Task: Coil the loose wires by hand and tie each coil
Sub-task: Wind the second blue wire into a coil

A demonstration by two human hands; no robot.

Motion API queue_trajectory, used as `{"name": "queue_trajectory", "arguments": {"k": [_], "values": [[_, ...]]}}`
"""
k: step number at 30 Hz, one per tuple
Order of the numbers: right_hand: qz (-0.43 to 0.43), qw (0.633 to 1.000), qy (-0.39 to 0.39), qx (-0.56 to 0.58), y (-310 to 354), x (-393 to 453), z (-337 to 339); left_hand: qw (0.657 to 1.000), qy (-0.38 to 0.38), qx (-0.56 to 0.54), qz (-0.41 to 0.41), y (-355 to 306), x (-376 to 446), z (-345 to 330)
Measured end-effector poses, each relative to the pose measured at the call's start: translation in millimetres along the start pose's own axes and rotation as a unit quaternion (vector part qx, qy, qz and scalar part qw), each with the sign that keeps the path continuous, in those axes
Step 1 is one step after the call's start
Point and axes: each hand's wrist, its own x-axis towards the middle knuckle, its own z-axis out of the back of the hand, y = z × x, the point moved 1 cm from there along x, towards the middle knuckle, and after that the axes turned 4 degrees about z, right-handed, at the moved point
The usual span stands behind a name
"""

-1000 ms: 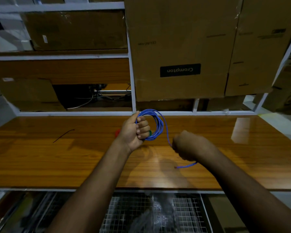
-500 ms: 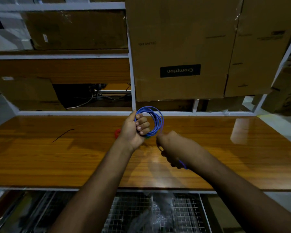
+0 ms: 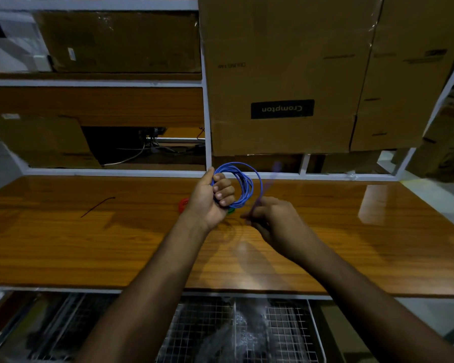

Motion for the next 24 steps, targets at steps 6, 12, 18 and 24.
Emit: {"name": "queue_trajectory", "arguments": {"k": [6,12,18,24], "values": [[0.025,0.999,-0.026,-0.040,4,-10,-11,1.000,-0.012,0.014,-0.008,3,2,2],[0.038,0.998,-0.043,-0.021,23,-9,-12,0.999,-0.006,0.046,-0.016,13,7,4],[-0.010,0.960,-0.218,0.177,24,0,-6,0.998,-0.023,0.044,-0.031,21,7,4],[-0.056,0.950,-0.199,0.232,24,5,-5,0.992,-0.060,0.100,-0.050,21,0,2]]}}
